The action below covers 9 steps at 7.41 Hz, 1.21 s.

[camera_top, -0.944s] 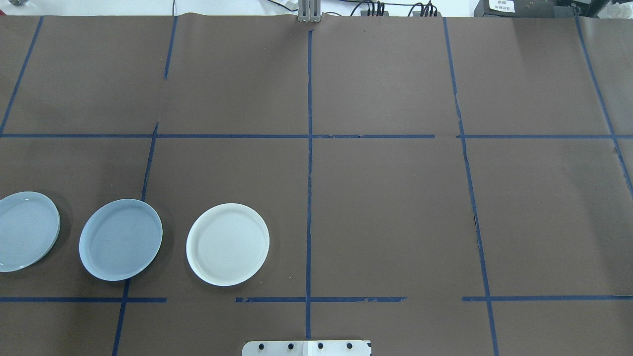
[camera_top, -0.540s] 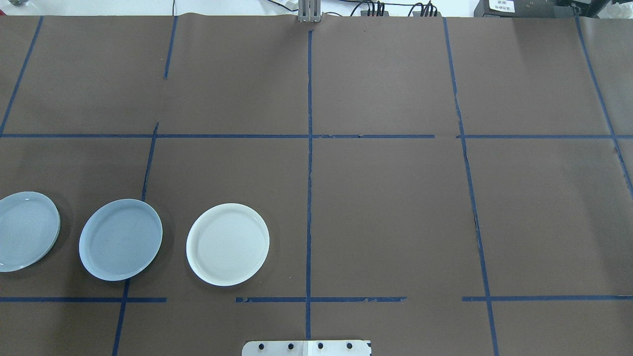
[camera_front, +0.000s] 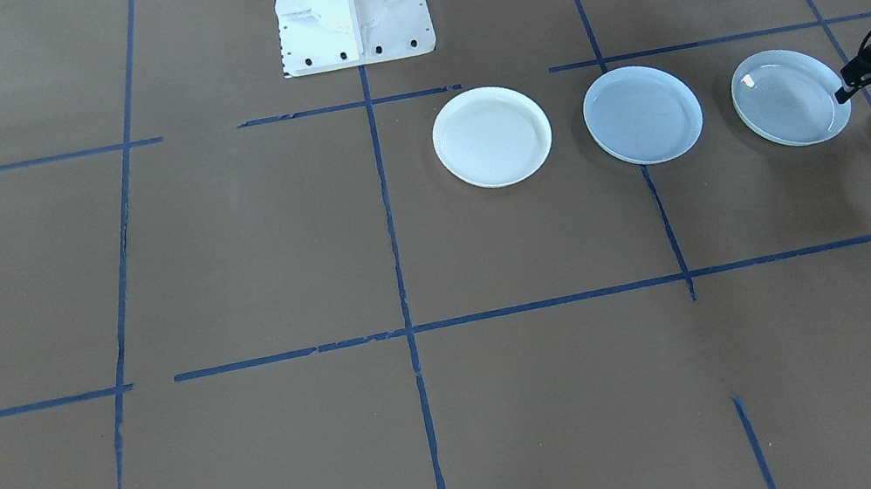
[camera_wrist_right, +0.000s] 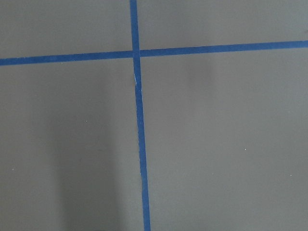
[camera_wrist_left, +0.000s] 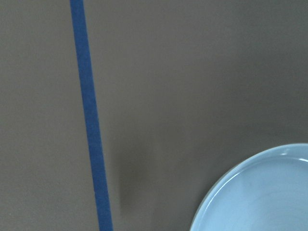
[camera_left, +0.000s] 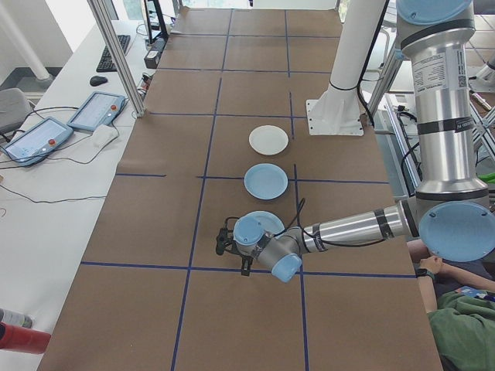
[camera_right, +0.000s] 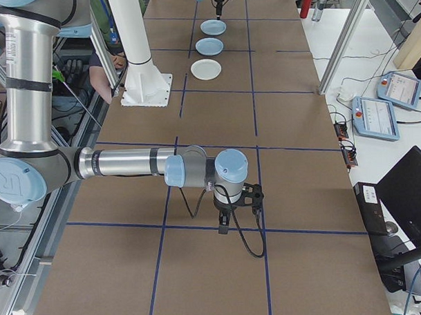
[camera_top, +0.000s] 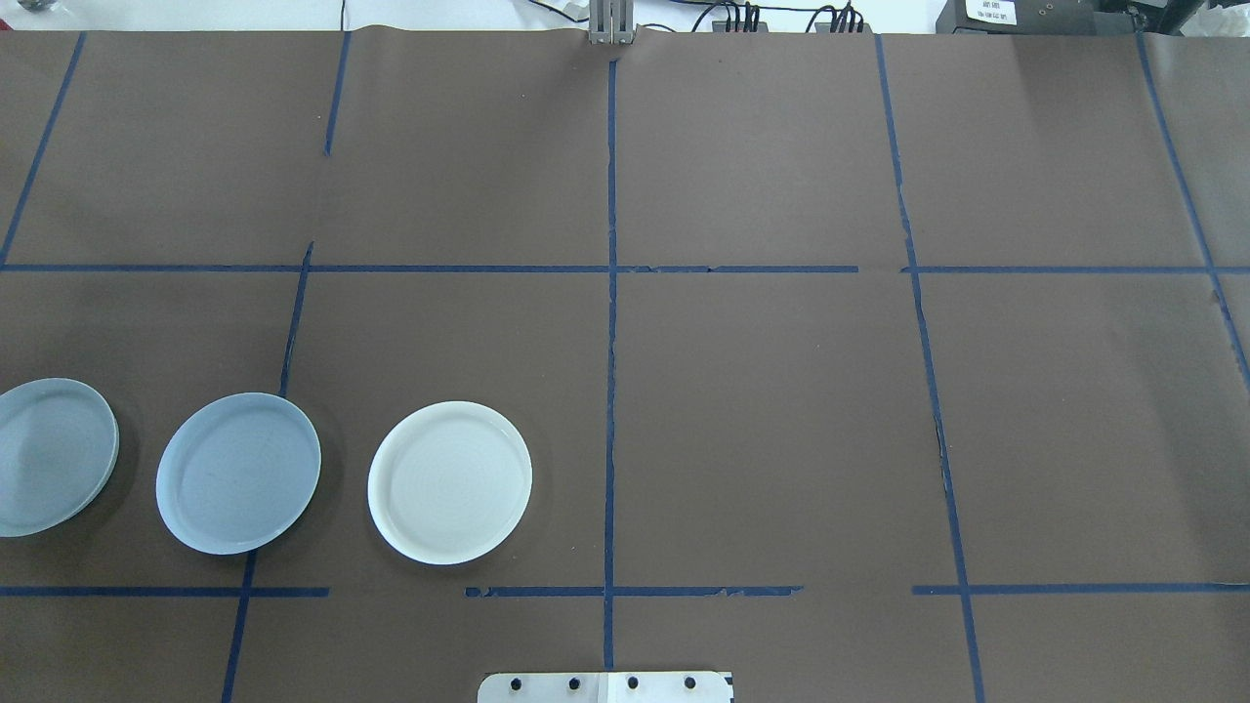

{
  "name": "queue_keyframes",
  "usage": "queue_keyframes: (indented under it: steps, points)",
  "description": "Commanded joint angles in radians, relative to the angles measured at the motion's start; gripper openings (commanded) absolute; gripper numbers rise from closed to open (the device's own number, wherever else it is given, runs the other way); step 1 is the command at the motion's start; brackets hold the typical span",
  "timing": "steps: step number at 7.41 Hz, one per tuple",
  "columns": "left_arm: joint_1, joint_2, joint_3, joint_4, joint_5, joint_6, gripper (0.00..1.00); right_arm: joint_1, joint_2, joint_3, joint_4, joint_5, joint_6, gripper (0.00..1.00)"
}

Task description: Stack plate in center

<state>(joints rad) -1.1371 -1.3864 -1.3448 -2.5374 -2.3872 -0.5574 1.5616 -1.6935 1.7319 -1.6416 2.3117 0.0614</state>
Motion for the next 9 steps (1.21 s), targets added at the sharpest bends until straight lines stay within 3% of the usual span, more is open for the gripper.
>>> queue_keyframes:
  steps: [1,2,3,4,5,8,9]
  points:
    - [0.042,0.004,0.021,-0.055,-0.004,-0.038,0.93,0.000,0.000,0.000,0.000,0.000,0.000,1.00]
    - [0.043,0.004,0.021,-0.079,-0.009,-0.041,0.63,0.000,0.000,0.000,0.000,0.000,0.000,1.00]
    - [0.043,0.004,0.021,-0.083,-0.012,-0.041,0.21,0.000,0.000,0.000,0.000,0.000,0.000,1.00]
    - [0.042,0.006,0.021,-0.078,-0.068,-0.041,0.00,0.000,0.000,0.000,0.000,0.000,0.000,1.00]
    - [0.042,0.007,0.021,-0.081,-0.096,-0.041,0.00,0.000,0.000,0.000,0.000,0.000,0.000,1.00]
    - [0.034,0.027,0.016,-0.086,-0.101,-0.039,0.00,0.000,0.000,0.000,0.000,0.000,0.000,1.00]
    - [0.030,0.032,0.019,-0.092,-0.159,-0.038,0.00,0.000,0.000,0.000,0.000,0.000,0.000,1.00]
